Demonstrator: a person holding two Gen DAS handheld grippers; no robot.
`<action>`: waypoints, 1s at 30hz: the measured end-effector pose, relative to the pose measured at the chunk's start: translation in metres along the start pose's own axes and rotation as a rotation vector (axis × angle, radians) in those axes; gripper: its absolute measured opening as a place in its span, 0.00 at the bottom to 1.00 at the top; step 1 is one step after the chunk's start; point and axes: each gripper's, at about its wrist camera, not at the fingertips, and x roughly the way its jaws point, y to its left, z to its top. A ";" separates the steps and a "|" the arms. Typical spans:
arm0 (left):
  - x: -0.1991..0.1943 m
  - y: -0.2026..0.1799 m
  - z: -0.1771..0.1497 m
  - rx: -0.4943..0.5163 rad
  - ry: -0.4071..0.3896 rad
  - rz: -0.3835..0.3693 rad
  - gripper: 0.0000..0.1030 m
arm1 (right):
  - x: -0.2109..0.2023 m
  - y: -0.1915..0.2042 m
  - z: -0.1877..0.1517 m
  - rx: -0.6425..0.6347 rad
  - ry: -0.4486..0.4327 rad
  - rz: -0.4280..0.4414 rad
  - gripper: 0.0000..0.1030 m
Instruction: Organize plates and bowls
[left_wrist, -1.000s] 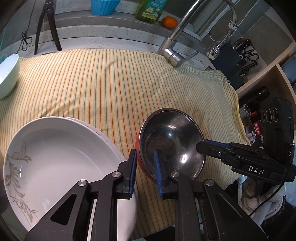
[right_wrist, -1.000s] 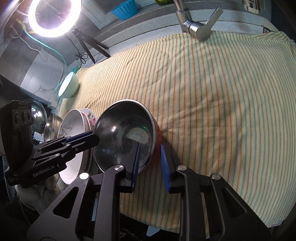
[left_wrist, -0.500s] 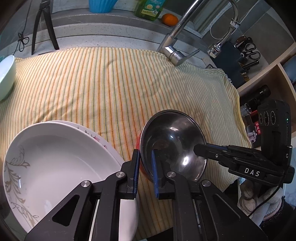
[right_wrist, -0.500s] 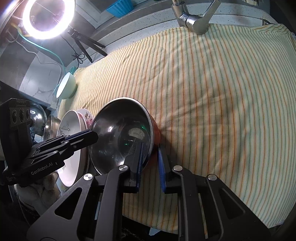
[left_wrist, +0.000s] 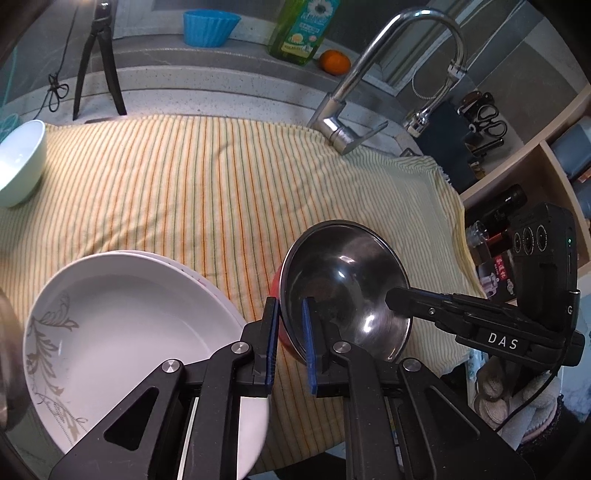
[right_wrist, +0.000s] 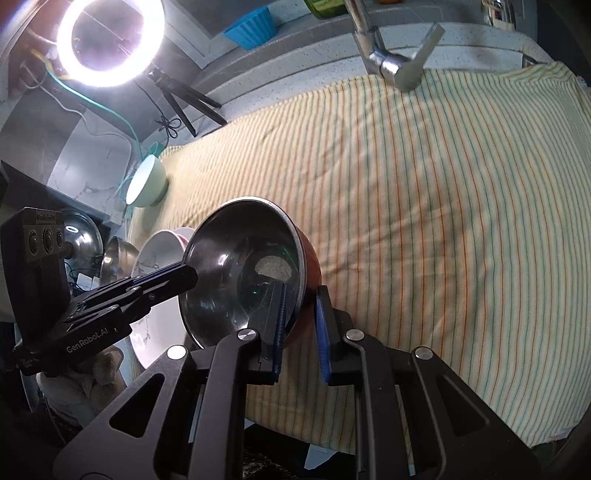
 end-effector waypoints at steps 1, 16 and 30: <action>-0.004 0.001 0.001 -0.002 -0.007 -0.002 0.11 | -0.003 0.004 0.001 -0.006 -0.005 0.001 0.15; -0.089 0.049 -0.004 -0.070 -0.170 0.030 0.11 | -0.005 0.099 0.014 -0.134 -0.037 0.065 0.15; -0.147 0.127 -0.028 -0.189 -0.241 0.097 0.11 | 0.037 0.201 0.013 -0.260 0.006 0.129 0.15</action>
